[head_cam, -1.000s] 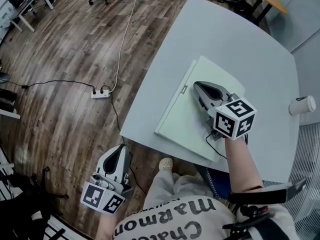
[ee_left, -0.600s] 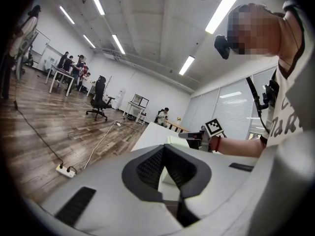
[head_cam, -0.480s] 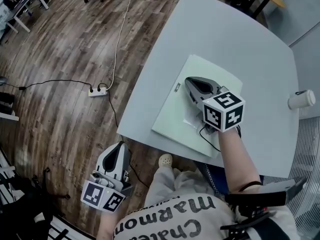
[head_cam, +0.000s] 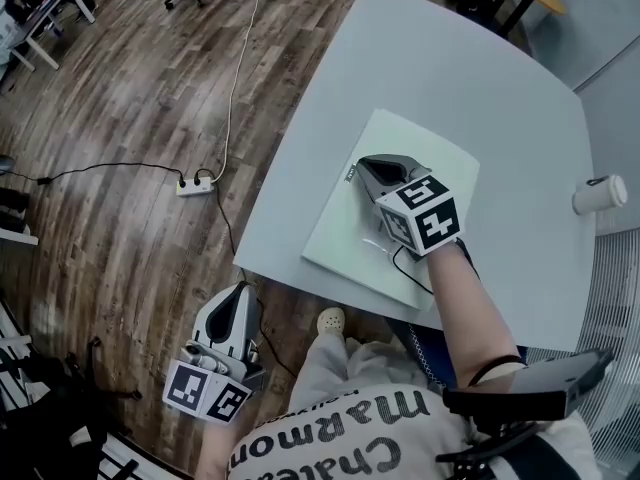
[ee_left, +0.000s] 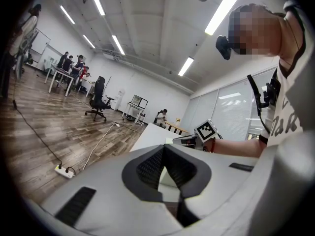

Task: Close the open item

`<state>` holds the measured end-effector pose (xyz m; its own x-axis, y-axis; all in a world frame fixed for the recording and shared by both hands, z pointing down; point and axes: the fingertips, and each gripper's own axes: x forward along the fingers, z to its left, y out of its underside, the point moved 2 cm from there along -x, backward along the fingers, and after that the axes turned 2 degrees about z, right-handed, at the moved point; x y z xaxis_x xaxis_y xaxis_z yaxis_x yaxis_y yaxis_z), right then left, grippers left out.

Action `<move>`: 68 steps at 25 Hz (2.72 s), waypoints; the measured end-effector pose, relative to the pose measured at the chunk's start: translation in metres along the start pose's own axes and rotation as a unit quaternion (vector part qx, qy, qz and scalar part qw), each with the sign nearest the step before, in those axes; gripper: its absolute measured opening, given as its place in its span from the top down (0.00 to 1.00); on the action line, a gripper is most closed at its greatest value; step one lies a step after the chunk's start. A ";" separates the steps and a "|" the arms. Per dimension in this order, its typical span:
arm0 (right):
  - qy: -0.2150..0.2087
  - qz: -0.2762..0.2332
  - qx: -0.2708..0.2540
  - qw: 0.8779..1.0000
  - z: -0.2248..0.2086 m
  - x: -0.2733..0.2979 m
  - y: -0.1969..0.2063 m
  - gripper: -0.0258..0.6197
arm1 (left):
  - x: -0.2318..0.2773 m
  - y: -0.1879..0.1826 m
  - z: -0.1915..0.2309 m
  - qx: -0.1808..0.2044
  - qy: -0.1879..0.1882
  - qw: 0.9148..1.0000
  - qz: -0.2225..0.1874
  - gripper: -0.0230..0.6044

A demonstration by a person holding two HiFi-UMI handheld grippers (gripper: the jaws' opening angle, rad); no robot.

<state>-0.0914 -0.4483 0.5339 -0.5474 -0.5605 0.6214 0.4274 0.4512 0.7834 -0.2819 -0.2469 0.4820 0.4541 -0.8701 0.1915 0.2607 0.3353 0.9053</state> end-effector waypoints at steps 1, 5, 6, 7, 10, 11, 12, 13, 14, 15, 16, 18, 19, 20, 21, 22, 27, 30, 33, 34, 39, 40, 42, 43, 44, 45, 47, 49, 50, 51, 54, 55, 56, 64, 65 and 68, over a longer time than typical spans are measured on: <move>0.001 0.005 -0.003 1.000 0.000 0.002 0.001 0.97 | -0.001 -0.001 0.000 0.000 -0.001 1.000 0.000 0.97; 0.001 0.025 -0.014 1.000 0.003 0.009 0.005 0.97 | -0.008 -0.006 0.001 0.000 -0.007 1.000 -0.005 0.97; 0.000 0.030 -0.016 0.999 0.003 0.010 0.006 0.96 | -0.009 -0.009 0.000 0.002 -0.009 1.000 -0.007 0.97; 0.000 0.035 -0.018 0.999 0.003 0.012 0.006 0.96 | -0.011 -0.012 0.000 0.005 -0.010 1.000 -0.009 0.97; -0.003 0.058 -0.031 0.998 0.008 0.015 0.009 0.96 | -0.017 -0.023 -0.003 0.014 -0.013 1.000 -0.018 0.97; -0.004 0.068 -0.039 0.997 0.009 0.017 0.010 0.97 | -0.018 -0.027 -0.005 0.016 -0.013 1.000 -0.021 0.97; -0.003 0.078 -0.049 0.996 0.011 0.018 0.011 0.97 | -0.020 -0.031 -0.007 0.018 -0.012 0.999 -0.024 0.97; 0.000 0.086 -0.057 0.995 0.012 0.020 0.011 0.97 | -0.020 -0.035 -0.010 0.020 -0.011 0.999 -0.025 0.97; 0.003 0.091 -0.064 0.994 0.013 0.022 0.011 0.97 | -0.021 -0.039 -0.012 0.022 -0.010 0.999 -0.027 0.97; 0.005 0.096 -0.069 0.993 0.014 0.025 0.011 0.97 | -0.022 -0.043 -0.014 0.025 -0.008 0.999 -0.029 0.97; 0.004 0.100 -0.072 0.992 0.015 0.028 0.011 0.97 | -0.023 -0.046 -0.016 0.028 -0.007 0.999 -0.031 0.97; 0.003 0.110 -0.068 0.992 0.016 0.032 0.010 0.97 | -0.026 -0.054 -0.020 0.035 -0.005 0.999 -0.036 0.97; 0.005 0.116 -0.062 0.991 0.013 0.032 0.008 0.97 | -0.027 -0.057 -0.023 0.037 -0.005 0.999 -0.039 0.97; 0.011 0.122 -0.055 0.991 0.009 0.030 0.005 0.97 | -0.029 -0.061 -0.026 0.039 -0.006 0.998 -0.042 0.97; 0.015 0.129 -0.048 0.990 0.005 0.029 0.002 0.97 | -0.030 -0.064 -0.029 0.041 -0.006 0.998 -0.046 0.97; 0.012 0.137 -0.043 0.990 0.005 0.027 0.000 0.97 | -0.032 -0.067 -0.031 0.043 -0.006 0.998 -0.049 0.97; -0.042 0.216 -0.029 0.975 0.027 0.027 0.016 0.97 | -0.043 -0.068 -0.035 0.051 -0.013 0.997 -0.054 0.97; -0.025 0.229 -0.039 0.972 0.012 0.043 0.012 0.97 | -0.055 -0.063 -0.024 0.042 -0.033 0.997 -0.057 0.97; -0.030 0.239 -0.040 0.970 0.014 0.046 0.006 0.96 | -0.066 -0.063 -0.018 0.021 -0.046 0.997 -0.064 0.97; -0.029 0.242 -0.041 0.969 0.017 0.043 0.006 0.97 | -0.069 -0.061 -0.017 0.016 -0.049 0.997 -0.063 0.97; -0.019 0.229 -0.032 0.973 0.019 0.042 0.002 0.97 | -0.092 -0.059 -0.012 -0.001 -0.074 0.995 -0.065 0.97; -0.011 0.230 -0.020 0.973 0.017 0.038 0.000 0.97 | -0.097 -0.061 -0.012 -0.002 -0.079 0.995 -0.069 0.97; -0.003 0.229 -0.004 0.974 0.017 0.034 0.000 0.97 | -0.106 -0.064 -0.013 -0.001 -0.086 0.993 -0.076 0.97; -0.001 0.225 0.000 0.974 0.018 0.035 0.001 0.97 | -0.110 -0.064 -0.014 0.001 -0.088 0.993 -0.078 0.97; 0.001 0.219 0.002 0.976 0.018 0.037 0.002 0.97 | -0.114 -0.064 -0.016 0.004 -0.089 0.993 -0.079 0.97; 0.005 0.210 0.004 0.978 0.018 0.039 0.003 0.97 | -0.118 -0.063 -0.018 0.005 -0.090 0.993 -0.081 0.97; 0.020 0.189 0.017 0.982 0.017 0.041 0.002 0.97 | -0.126 -0.061 -0.022 0.007 -0.093 0.992 -0.085 0.97; 0.036 0.161 0.037 0.986 0.017 0.039 0.000 0.97 | -0.135 -0.058 -0.026 0.008 -0.097 0.991 -0.087 0.97; 0.045 0.145 0.043 0.988 0.017 0.037 0.000 0.97 | -0.139 -0.056 -0.028 0.007 -0.098 0.991 -0.087 0.97; 0.050 0.129 0.047 0.989 0.016 0.036 0.002 0.97 | -0.144 -0.053 -0.030 0.007 -0.101 0.991 -0.086 0.97; 0.045 0.080 0.092 0.991 0.014 0.020 0.000 0.97 | -0.154 -0.044 -0.033 0.009 -0.111 0.990 -0.086 0.97; 0.046 0.051 0.115 0.991 0.009 0.009 -0.007 0.96 | -0.156 -0.040 -0.033 0.008 -0.113 0.990 -0.088 0.97; 0.038 0.014 0.138 0.990 0.004 -0.004 -0.015 0.97 | -0.157 -0.035 -0.035 0.004 -0.114 0.989 -0.090 0.97; -0.165 -0.351 0.331 0.861 0.034 -0.236 0.000 0.97 | -0.141 0.019 -0.091 -0.016 -0.072 0.995 -0.072 0.97; -0.167 -0.364 0.316 0.860 0.036 -0.266 0.014 0.97 | -0.133 0.025 -0.106 -0.024 -0.060 0.995 -0.070 0.97; -0.140 -0.367 0.252 0.884 0.039 -0.340 0.053 0.97 | -0.113 0.030 -0.155 -0.029 -0.025 0.996 -0.074 0.97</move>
<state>0.0894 -0.2068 0.3636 -0.7306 -0.6695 -0.1341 -0.4537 0.3294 0.8280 -0.1938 -0.0825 0.4289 0.3638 -0.9283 0.0770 0.3718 0.2206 0.9017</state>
